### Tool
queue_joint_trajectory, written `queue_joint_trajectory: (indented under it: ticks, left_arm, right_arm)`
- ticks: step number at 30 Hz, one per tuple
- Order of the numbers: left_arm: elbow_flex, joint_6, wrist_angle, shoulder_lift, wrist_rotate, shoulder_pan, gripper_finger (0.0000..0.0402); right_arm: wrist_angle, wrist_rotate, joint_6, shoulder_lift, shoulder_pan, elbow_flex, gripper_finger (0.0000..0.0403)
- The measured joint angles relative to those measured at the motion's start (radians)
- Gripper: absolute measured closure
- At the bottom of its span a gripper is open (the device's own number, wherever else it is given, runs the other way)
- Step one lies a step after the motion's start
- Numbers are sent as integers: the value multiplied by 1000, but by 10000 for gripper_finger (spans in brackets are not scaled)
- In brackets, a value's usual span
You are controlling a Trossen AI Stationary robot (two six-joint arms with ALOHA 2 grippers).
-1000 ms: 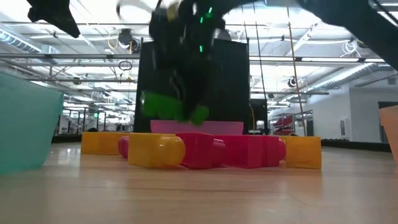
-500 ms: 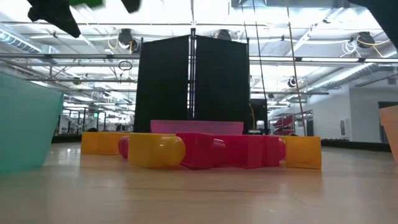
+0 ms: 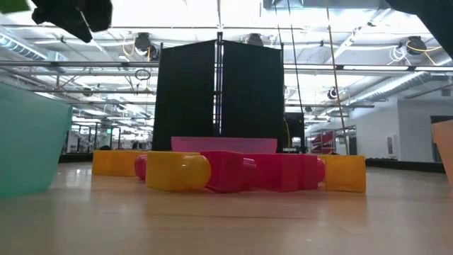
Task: Sort blocks
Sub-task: Put the green game piece into the green bin, then put the yellow game piece into the orange bin
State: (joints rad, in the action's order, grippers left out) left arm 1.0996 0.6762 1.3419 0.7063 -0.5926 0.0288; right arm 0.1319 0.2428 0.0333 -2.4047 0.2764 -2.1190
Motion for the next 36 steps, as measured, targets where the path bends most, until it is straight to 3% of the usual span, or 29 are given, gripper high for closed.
queue_joint_trajectory:
  ticks: [9, 17, 21, 24, 28, 30, 36]
  left_arm:
    - [0, 26, -1, 0, -11, 0, 343]
    - [0, 26, -1, 0, -13, 0, 343]
    - [0, 25, -1, 0, -13, 0, 343]
    - [0, 25, -1, 0, -13, 0, 343]
    - [0, 25, -1, 0, -13, 0, 343]
    - [0, 25, -1, 0, -13, 0, 343]
    - [0, 24, 3, 0, -14, 0, 343]
  right_arm:
    - [40, 47, -26, -50, 6, 0, 288]
    - [47, 48, -25, -60, 7, -1, 159]
    - [63, 44, -31, -59, 6, -12, 132]
    - [179, -14, -24, -58, -10, -87, 132]
    - [345, -188, 19, -47, -53, -233, 139]
    - [357, -260, 19, -33, -77, -237, 140]
    - [504, -304, -75, -31, -138, -229, 140]
